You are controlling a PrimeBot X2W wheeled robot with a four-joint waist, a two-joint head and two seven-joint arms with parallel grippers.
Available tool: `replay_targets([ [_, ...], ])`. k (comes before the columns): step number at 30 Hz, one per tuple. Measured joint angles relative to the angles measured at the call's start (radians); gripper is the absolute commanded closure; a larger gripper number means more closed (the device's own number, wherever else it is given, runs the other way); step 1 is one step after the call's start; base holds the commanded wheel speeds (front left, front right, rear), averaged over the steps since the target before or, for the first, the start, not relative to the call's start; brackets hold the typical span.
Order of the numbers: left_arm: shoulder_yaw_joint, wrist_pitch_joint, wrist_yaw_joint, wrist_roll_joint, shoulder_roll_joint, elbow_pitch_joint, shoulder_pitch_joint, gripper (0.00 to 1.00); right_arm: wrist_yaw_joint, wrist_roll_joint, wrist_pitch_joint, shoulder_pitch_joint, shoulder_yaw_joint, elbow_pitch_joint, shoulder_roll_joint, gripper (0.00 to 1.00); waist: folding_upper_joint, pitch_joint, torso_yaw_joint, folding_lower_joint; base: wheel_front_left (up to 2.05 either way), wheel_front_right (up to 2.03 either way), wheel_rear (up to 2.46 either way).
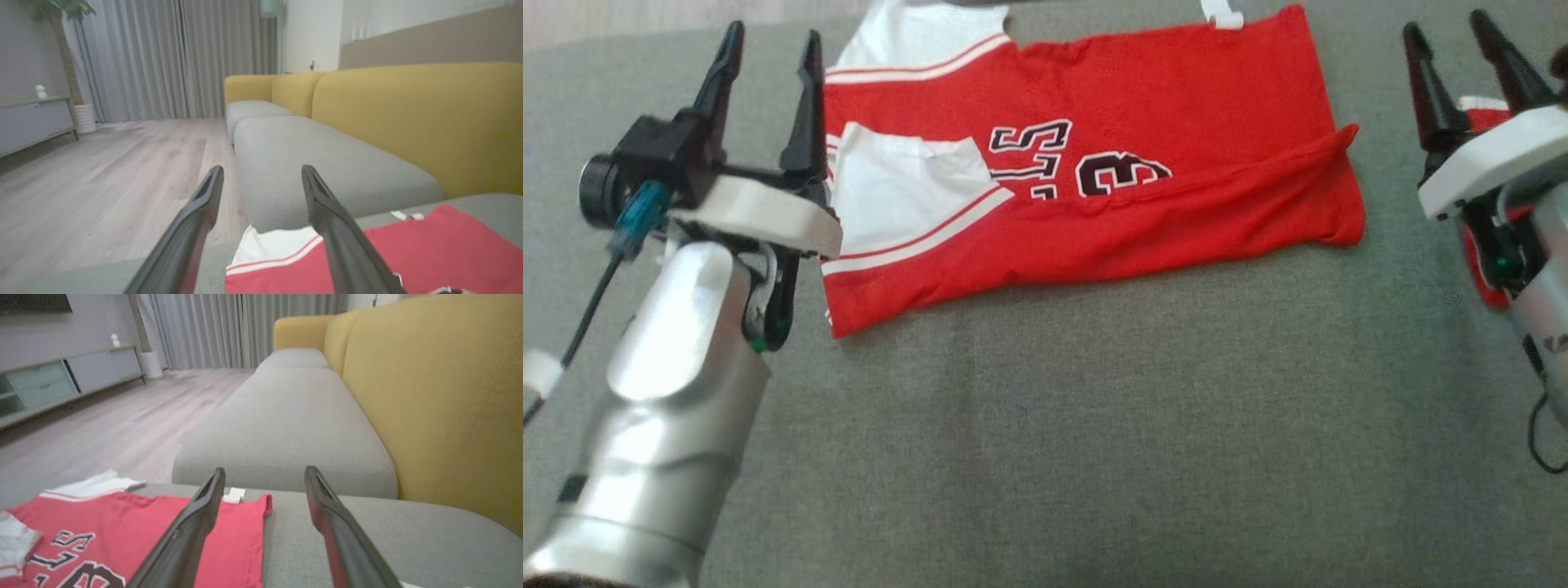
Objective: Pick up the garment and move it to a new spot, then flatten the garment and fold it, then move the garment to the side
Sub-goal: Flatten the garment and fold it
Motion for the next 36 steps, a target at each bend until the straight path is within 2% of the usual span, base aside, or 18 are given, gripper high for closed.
replay_targets([
  [4,0.055,-0.018,0.025,-0.002,-0.025,-0.078,0.098,0.0,0.0,-0.014,-0.019,0.074,-0.125,-0.064,0.025,0.0,0.0,-0.042,-0.002,-0.0001,0.0,0.0,0.0],
  [7,0.096,-0.019,0.045,0.011,-0.052,-0.181,0.202,0.0,0.0,-0.109,-0.02,0.174,-0.257,-0.172,0.042,0.0,0.0,-0.07,-0.004,-0.0001,0.0,0.0,0.0],
  [9,0.134,-0.022,0.046,0.013,-0.078,-0.233,0.266,0.0,0.0,-0.172,-0.02,0.254,-0.339,-0.235,0.073,0.0,0.0,-0.087,-0.003,-0.0002,0.0,0.0,0.0],
  [13,0.187,-0.022,0.045,0.032,-0.114,-0.27,0.388,0.0,0.0,-0.292,-0.02,0.434,-0.421,-0.302,0.174,0.0,0.0,-0.119,-0.002,-0.0002,0.0,0.0,0.0],
  [16,0.202,-0.022,0.044,0.065,-0.123,-0.253,0.465,0.0,0.0,-0.356,-0.02,0.537,-0.442,-0.307,0.23,0.0,0.0001,-0.136,-0.002,-0.0003,0.0,0.0,0.0],
  [21,0.227,-0.022,0.043,0.086,-0.14,-0.205,0.519,0.0,0.0,-0.395,-0.02,0.59,-0.465,-0.327,0.282,0.0,0.0001,-0.139,-0.009,-0.0001,0.0,0.0,0.0],
  [30,0.244,-0.011,0.021,0.108,-0.147,-0.052,0.5,0.0,0.0,-0.425,-0.02,0.585,-0.481,-0.369,0.296,0.0,0.0,-0.103,-0.03,0.0001,0.0,0.0,0.0],
  [36,0.238,0.044,0.018,0.116,-0.146,0.083,0.386,0.0,0.0,-0.434,-0.02,0.557,-0.476,-0.388,0.304,0.0,0.0,-0.058,-0.053,0.0002,0.0,0.0,0.0],
])
